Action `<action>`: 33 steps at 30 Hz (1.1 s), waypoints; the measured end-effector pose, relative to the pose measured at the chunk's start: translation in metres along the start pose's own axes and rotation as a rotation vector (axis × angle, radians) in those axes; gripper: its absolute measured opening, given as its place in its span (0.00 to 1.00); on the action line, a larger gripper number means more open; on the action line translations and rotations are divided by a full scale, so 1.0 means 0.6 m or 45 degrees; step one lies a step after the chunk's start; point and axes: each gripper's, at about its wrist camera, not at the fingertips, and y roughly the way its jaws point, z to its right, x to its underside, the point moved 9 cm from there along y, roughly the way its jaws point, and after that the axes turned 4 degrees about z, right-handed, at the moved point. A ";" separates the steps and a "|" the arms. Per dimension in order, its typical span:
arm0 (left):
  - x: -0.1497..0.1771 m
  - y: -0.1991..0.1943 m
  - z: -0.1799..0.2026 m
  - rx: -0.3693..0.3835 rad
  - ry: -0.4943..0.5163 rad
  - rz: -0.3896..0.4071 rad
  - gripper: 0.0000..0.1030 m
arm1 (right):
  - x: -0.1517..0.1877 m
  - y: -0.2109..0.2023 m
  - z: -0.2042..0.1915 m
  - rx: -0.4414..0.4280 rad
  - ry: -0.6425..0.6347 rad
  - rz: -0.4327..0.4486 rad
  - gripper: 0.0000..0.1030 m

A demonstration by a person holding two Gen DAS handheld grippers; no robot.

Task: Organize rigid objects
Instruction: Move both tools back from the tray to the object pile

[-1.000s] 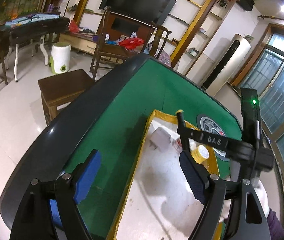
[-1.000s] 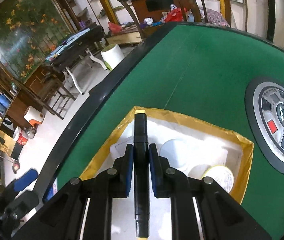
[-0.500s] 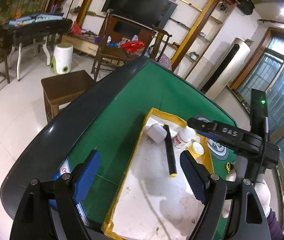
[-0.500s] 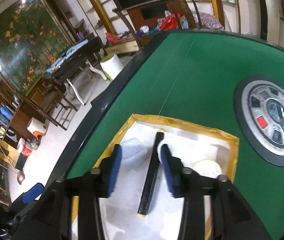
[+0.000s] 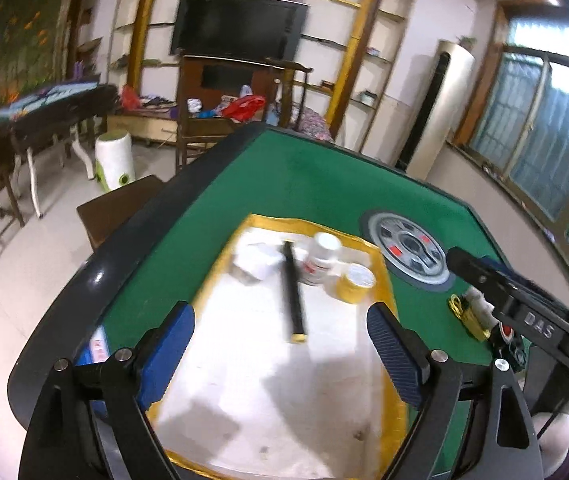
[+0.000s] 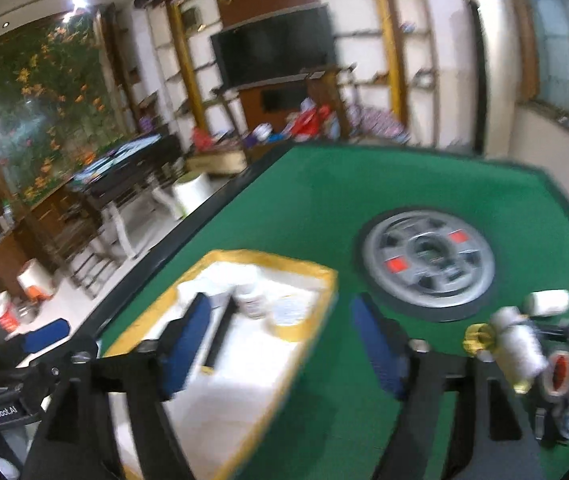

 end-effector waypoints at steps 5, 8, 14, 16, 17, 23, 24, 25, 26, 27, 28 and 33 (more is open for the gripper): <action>0.011 -0.004 0.071 -0.026 0.134 0.008 0.88 | 0.002 -0.054 0.071 0.191 0.000 0.154 0.91; 0.018 -0.011 0.117 -0.036 0.214 0.020 0.88 | 0.010 -0.076 0.119 0.266 0.044 0.192 0.95; 0.041 -0.021 0.190 -0.050 0.360 0.026 0.88 | 0.043 -0.101 0.226 0.351 0.183 0.175 0.95; 0.048 -0.021 0.210 -0.046 0.390 0.019 0.88 | 0.054 -0.111 0.247 0.364 0.209 0.182 0.95; 0.052 -0.021 0.219 -0.042 0.402 0.016 0.88 | 0.058 -0.114 0.257 0.373 0.220 0.185 0.95; 0.077 -0.006 0.257 -0.029 0.457 -0.034 0.88 | 0.091 -0.131 0.302 0.388 0.276 0.177 0.95; 0.083 -0.004 0.264 -0.031 0.470 -0.044 0.88 | 0.095 -0.131 0.308 0.387 0.285 0.173 0.95; 0.086 0.000 0.268 -0.034 0.482 -0.051 0.88 | 0.098 -0.134 0.313 0.388 0.292 0.169 0.95; 0.090 0.004 0.272 -0.036 0.491 -0.058 0.88 | 0.101 -0.135 0.319 0.392 0.298 0.167 0.95; 0.093 0.008 0.274 -0.038 0.499 -0.068 0.88 | 0.103 -0.135 0.327 0.398 0.302 0.165 0.95; 0.098 0.013 0.278 -0.040 0.505 -0.080 0.88 | 0.103 -0.136 0.335 0.404 0.303 0.166 0.95; 0.117 0.036 0.291 -0.046 0.525 -0.135 0.88 | 0.085 -0.144 0.370 0.461 0.284 0.193 0.95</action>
